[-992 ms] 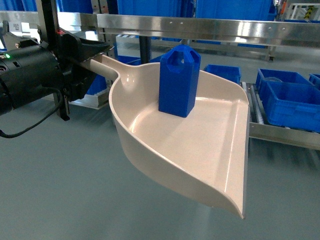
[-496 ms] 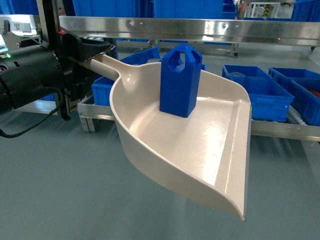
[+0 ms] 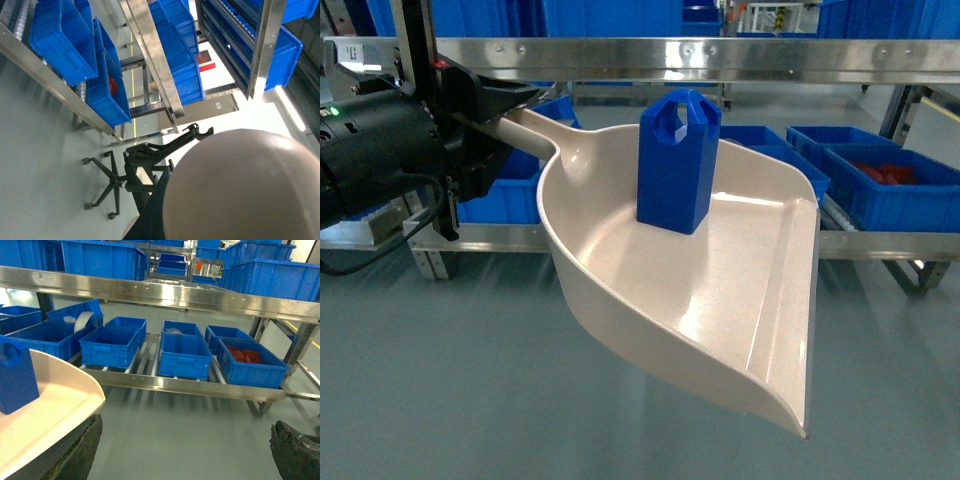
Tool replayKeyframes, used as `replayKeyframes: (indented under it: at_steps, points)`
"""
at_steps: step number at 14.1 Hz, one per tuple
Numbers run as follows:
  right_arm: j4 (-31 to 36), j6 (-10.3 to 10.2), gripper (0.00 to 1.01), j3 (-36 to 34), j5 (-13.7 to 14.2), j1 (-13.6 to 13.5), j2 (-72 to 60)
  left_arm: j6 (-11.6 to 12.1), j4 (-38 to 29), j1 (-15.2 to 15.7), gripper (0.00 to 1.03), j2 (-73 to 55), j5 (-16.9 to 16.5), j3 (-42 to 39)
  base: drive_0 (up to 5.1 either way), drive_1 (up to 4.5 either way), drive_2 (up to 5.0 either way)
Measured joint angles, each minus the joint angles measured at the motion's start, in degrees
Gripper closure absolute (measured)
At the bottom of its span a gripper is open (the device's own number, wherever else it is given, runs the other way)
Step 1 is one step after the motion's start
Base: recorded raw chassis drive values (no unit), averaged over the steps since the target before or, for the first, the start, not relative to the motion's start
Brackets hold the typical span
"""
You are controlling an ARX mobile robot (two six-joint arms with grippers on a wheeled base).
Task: Place part in tray to right shelf
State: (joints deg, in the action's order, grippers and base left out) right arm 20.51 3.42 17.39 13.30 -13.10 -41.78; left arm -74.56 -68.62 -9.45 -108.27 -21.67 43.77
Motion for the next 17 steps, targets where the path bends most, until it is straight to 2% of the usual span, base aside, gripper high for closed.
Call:
replayKeyframes:
  at_steps: [4,8,17]
  points:
    - [0.0,0.0,0.03,0.0,0.2,0.0,0.1,0.0,0.0,-0.7,0.89,0.0,-0.5,0.0,-1.6,-1.65,-1.6]
    - [0.0,0.0,0.03,0.0,0.2,0.0,0.1,0.0,0.0,0.3,0.89,0.0,0.2,0.0,0.0,0.00,0.0]
    - [0.0,0.0,0.03,0.0,0.2,0.0,0.1,0.0,0.0,-0.1,0.89,0.0,0.0,0.0,0.0,0.00,0.0]
